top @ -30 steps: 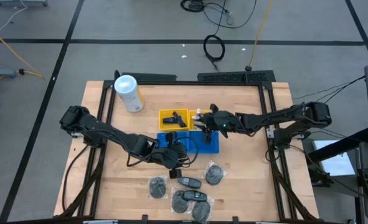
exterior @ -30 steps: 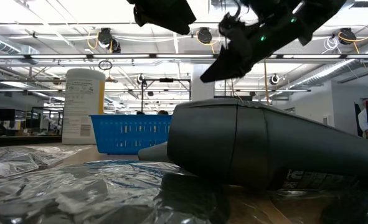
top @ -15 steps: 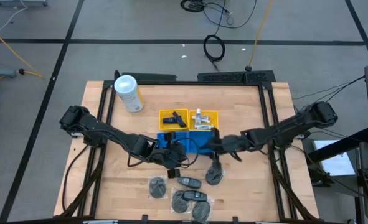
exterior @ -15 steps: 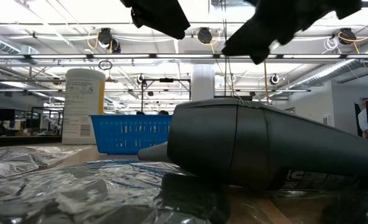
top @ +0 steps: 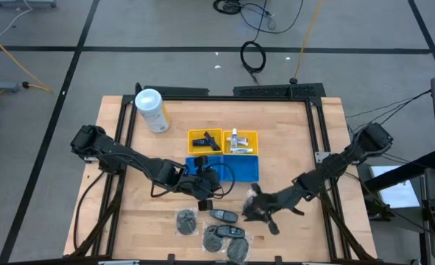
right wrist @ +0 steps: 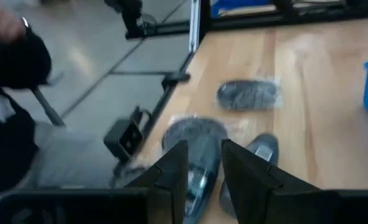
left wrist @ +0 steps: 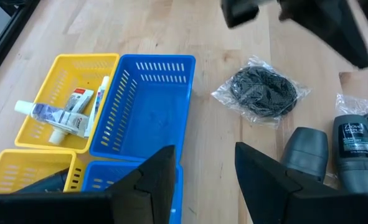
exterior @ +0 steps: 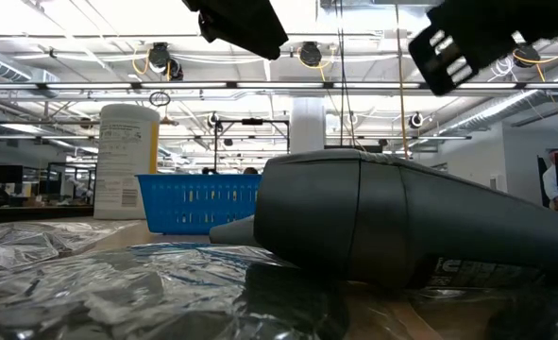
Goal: Pick & Place Travel size toiletries
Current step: Put the top deodorant into the left blue bin
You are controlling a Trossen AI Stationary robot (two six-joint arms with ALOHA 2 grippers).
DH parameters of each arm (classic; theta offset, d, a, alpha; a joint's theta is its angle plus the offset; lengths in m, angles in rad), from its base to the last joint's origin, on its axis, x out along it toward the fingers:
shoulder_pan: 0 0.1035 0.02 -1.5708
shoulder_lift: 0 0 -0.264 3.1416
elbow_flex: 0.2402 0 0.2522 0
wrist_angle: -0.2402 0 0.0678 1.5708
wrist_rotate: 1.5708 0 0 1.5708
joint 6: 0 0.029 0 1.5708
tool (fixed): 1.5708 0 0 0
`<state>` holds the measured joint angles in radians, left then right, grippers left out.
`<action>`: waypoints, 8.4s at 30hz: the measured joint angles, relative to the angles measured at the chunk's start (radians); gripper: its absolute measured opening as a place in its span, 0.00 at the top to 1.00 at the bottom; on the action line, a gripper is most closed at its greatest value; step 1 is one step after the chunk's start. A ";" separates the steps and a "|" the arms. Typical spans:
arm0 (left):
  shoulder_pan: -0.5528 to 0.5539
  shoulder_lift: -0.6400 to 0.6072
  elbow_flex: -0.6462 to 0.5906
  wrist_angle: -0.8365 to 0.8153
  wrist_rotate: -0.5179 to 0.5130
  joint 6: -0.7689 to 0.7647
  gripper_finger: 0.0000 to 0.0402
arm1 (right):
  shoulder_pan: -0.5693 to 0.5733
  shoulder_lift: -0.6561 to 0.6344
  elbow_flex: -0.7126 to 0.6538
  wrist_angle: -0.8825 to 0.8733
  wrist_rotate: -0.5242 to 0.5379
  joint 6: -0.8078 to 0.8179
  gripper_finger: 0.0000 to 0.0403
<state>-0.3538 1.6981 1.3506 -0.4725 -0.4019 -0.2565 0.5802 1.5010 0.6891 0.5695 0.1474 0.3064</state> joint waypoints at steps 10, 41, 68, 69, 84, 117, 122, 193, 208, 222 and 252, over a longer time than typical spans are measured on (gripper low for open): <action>0.000 0.000 0.000 0.002 0.000 -0.001 0.60 | 0.035 0.154 0.046 0.047 0.012 0.033 0.71; 0.000 0.000 0.000 0.001 0.000 -0.009 0.60 | 0.077 0.264 0.084 0.035 0.255 0.107 0.44; 0.000 0.000 0.000 -0.005 0.008 -0.009 0.60 | 0.075 0.498 0.250 -0.022 0.377 0.189 0.46; 0.000 0.000 0.000 -0.005 0.008 -0.009 0.60 | 0.073 0.503 0.252 -0.028 0.377 0.202 0.46; -0.002 0.000 0.000 -0.005 0.009 -0.009 0.60 | 0.063 0.510 0.253 0.013 0.380 0.198 0.46; -0.001 0.000 0.000 -0.025 0.010 -0.009 0.60 | -0.004 0.510 0.253 0.048 0.240 0.175 0.45; -0.001 0.000 0.000 -0.025 0.010 -0.009 0.60 | -0.007 0.510 0.252 0.047 0.243 0.175 0.38; -0.001 0.000 0.000 -0.023 0.010 -0.009 0.60 | -0.064 0.356 0.400 -0.352 0.226 -0.005 0.50; 0.057 -0.010 0.000 0.153 0.142 -0.041 0.60 | -0.047 0.165 0.381 -0.763 0.485 -0.025 0.50; 0.232 -0.016 0.001 0.245 0.435 -0.124 0.60 | 0.039 -0.080 0.225 -0.785 0.716 -0.010 0.50; 0.295 -0.016 0.000 0.447 0.550 -0.220 0.60 | 0.070 -0.184 0.224 -0.542 0.925 -0.405 0.50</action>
<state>-0.0592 1.6817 1.3510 -0.0258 0.1482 -0.4765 0.6502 1.3170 0.9131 0.0276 1.0729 -0.0982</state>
